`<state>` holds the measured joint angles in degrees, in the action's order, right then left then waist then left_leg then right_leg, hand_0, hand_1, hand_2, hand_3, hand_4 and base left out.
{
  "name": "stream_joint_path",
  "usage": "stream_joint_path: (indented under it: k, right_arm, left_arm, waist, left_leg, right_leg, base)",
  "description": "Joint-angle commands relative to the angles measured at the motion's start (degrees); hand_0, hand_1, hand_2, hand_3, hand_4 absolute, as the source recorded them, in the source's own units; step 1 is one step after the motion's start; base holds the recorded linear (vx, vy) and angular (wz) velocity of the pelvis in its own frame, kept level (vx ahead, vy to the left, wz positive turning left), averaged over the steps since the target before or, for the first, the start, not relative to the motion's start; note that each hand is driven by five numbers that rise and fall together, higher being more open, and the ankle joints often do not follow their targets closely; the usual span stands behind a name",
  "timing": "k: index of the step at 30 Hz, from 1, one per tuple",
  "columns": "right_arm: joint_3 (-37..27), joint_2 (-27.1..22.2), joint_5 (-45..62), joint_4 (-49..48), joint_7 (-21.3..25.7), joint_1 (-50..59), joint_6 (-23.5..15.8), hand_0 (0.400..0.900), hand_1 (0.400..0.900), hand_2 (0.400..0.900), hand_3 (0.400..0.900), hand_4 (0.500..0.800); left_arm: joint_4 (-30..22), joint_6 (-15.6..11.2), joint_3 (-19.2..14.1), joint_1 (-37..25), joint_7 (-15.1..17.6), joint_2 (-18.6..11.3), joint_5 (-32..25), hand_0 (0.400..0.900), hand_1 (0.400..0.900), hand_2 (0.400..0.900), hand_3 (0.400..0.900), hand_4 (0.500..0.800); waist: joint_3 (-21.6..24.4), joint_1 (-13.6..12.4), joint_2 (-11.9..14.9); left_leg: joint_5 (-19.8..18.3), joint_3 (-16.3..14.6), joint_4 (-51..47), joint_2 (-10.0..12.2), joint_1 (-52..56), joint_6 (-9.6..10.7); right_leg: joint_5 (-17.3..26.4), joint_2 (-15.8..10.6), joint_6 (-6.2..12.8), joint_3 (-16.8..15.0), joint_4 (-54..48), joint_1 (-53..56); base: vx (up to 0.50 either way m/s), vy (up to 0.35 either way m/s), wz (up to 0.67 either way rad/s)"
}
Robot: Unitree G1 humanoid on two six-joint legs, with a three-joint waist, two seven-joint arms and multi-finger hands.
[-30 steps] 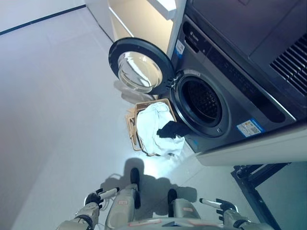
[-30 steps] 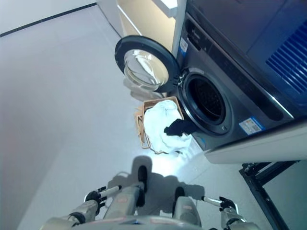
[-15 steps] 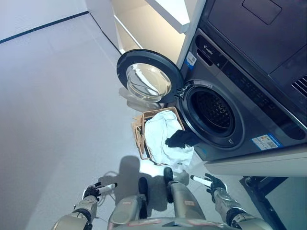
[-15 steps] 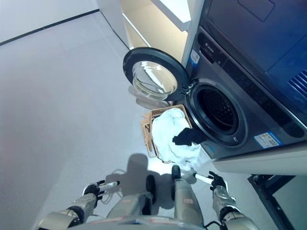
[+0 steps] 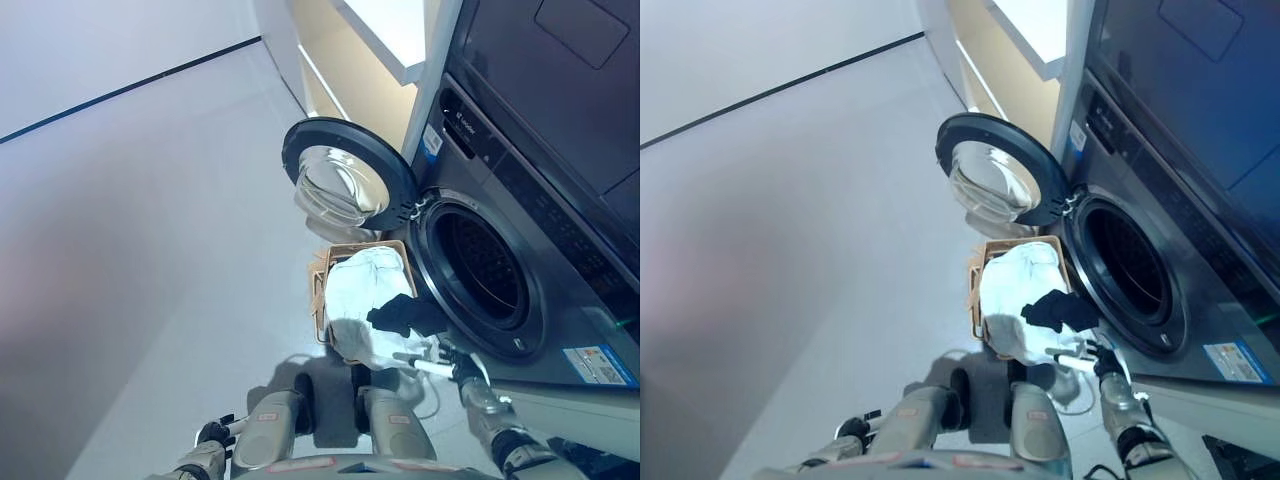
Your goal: Put the clothes in the basket into the washing machine.
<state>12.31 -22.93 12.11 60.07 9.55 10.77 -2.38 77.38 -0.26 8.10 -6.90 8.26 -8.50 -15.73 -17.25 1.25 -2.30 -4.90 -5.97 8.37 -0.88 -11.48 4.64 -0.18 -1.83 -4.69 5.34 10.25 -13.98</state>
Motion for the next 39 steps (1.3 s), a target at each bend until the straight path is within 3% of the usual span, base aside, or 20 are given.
stream_joint_path:
  k: [1, 5, 11, 21, 26, 30, 39]
  right_arm:
    - [3.3, -4.2, -3.5, -6.0, 1.7, 1.6, -1.1, 0.900, 0.900, 0.900, 0.900, 0.800]
    - [7.2, -5.2, -8.3, -7.9, 2.2, 5.6, -1.1, 0.900, 0.900, 0.900, 0.900, 0.800]
    - [11.0, -7.8, -11.2, -4.6, 6.8, 17.5, -1.0, 0.900, 0.900, 0.900, 0.900, 0.800]
    - [16.9, -13.5, -15.8, 3.2, 16.3, 38.5, -0.3, 0.900, 0.900, 0.900, 0.900, 0.800]
    - [19.3, -15.4, -14.7, 7.8, 16.7, 45.9, 0.4, 0.900, 0.900, 0.900, 0.900, 0.800]
    - [19.1, -14.4, -14.1, 11.4, 17.1, 45.2, 1.1, 0.900, 0.900, 0.900, 0.900, 0.800]
    - [20.6, -10.2, -18.4, 15.4, 15.0, 40.4, 3.5, 0.900, 0.900, 0.900, 0.900, 0.800]
  left_arm:
    - [-4.0, -1.4, 2.8, 2.0, 1.8, -2.1, 1.1, 0.900, 0.900, 0.900, 0.900, 0.800]
    - [-4.7, -1.7, 3.8, 0.5, 2.2, -3.4, 1.6, 0.900, 0.900, 0.900, 0.900, 0.800]
    - [-7.5, -3.3, 6.0, -3.7, 4.7, -4.7, -0.5, 0.900, 0.900, 0.900, 0.900, 0.800]
    - [-11.5, -5.2, 9.7, -10.8, 8.1, -6.2, -4.1, 0.900, 0.900, 0.900, 0.900, 0.800]
    - [-16.1, -6.4, 10.3, -14.0, 8.4, -7.1, -9.1, 0.900, 0.900, 0.900, 0.900, 0.800]
    - [-18.3, -6.9, 9.1, -14.8, 8.7, -6.8, -13.4, 0.900, 0.900, 0.900, 0.900, 0.800]
    - [-17.0, -6.6, 8.2, -14.8, 8.4, -6.4, -14.7, 0.900, 0.900, 0.900, 0.900, 0.800]
  waist:
    - [-1.2, -0.9, -1.5]
    - [-2.9, -1.3, -1.0]
    - [-5.0, -2.6, -1.2]
    - [-7.3, -3.3, -2.7]
    - [-8.8, -3.8, -4.0]
    - [-9.7, -4.3, -4.9]
    - [-9.9, -4.8, -5.5]
  left_leg:
    - [9.8, 1.5, -2.9, 0.3, -4.0, -1.9]
    - [8.5, 0.6, -1.6, -0.3, -6.5, -3.0]
    - [8.0, -1.5, 0.4, -0.9, -13.7, -4.1]
    - [5.2, -2.3, 11.2, -0.8, -29.1, -4.6]
    - [2.7, -2.6, 21.3, -0.8, -39.4, -4.6]
    - [0.0, -2.6, 30.3, -0.7, -46.5, -4.8]
    - [-1.3, -3.2, 37.3, -1.5, -54.4, -5.0]
  right_leg:
    - [-4.8, 2.2, 6.36, -3.4, 6.1, -3.1]
    - [-5.3, 3.2, 6.48, -5.3, 11.1, -9.6]
    - [-4.2, 3.1, 6.81, -6.7, 12.3, -17.0]
    - [-4.5, 2.4, 6.60, -7.5, 20.0, -31.3]
    - [-6.8, 1.7, 5.76, -7.8, 29.7, -41.4]
    - [-9.1, 1.1, 4.79, -7.9, 37.7, -48.3]
    - [-10.5, 0.9, 4.37, -7.4, 44.7, -56.5]
  base:
    - [0.08, 0.048, -0.20]
    - [0.03, 0.118, -0.34]
    - [0.02, 0.094, -0.14]
    - [-0.02, 0.015, 0.04]
    - [-0.07, -0.024, 0.17]
    - [-0.04, -0.031, 0.12]
    - [-0.02, -0.023, 0.10]
